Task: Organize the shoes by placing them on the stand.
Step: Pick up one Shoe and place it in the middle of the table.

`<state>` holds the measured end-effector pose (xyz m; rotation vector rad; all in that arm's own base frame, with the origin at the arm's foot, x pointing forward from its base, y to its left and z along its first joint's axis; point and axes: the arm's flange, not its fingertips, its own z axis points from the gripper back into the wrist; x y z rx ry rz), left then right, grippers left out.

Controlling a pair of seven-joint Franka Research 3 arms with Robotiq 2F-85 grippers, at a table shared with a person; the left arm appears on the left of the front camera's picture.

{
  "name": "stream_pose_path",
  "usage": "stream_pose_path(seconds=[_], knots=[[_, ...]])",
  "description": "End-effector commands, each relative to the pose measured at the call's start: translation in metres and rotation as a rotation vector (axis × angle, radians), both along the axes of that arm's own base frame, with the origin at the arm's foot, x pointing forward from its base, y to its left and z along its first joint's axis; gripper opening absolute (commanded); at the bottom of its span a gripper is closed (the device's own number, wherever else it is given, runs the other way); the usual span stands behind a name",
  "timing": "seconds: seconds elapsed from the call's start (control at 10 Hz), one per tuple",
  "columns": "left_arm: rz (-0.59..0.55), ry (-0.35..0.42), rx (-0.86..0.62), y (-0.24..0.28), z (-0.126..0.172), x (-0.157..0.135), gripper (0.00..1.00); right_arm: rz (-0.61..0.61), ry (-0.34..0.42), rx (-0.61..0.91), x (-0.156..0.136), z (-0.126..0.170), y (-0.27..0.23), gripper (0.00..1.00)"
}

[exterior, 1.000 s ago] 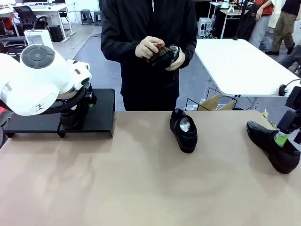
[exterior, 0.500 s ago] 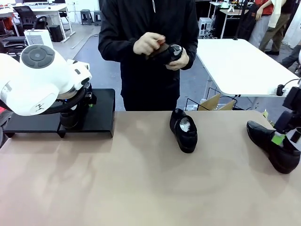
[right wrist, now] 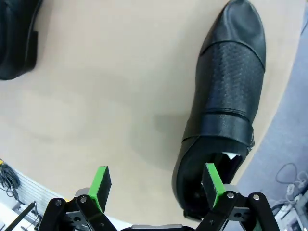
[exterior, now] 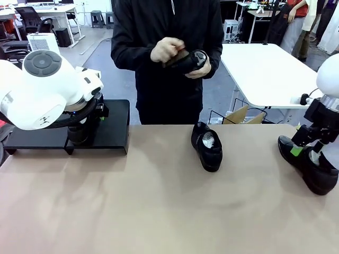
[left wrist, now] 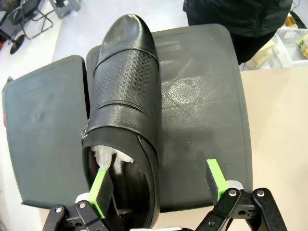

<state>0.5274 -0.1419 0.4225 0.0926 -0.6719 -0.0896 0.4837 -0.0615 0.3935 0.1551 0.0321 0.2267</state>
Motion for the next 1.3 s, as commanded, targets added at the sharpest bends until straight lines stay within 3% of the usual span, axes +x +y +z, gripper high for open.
stream_pose_path(seconds=[0.0, 0.7, 0.8, 1.2], knots=[[-0.002, -0.011, -0.004, 0.001, 0.002, 0.001, 1.00, -0.059, 0.017, -0.031, 0.014, -0.011, -0.005, 1.00], [-0.002, -0.011, -0.004, 0.001, 0.002, 0.001, 1.00, -0.124, 0.008, -0.110, 0.018, -0.046, -0.003, 1.00], [-0.002, -0.011, -0.004, 0.001, 0.002, 0.001, 1.00, -0.113, 0.003, -0.126, 0.015, -0.049, 0.000, 0.95], [-0.002, -0.011, -0.004, 0.001, 0.002, 0.001, 1.00, -0.128, -0.050, -0.196, 0.002, -0.056, 0.005, 0.23]])
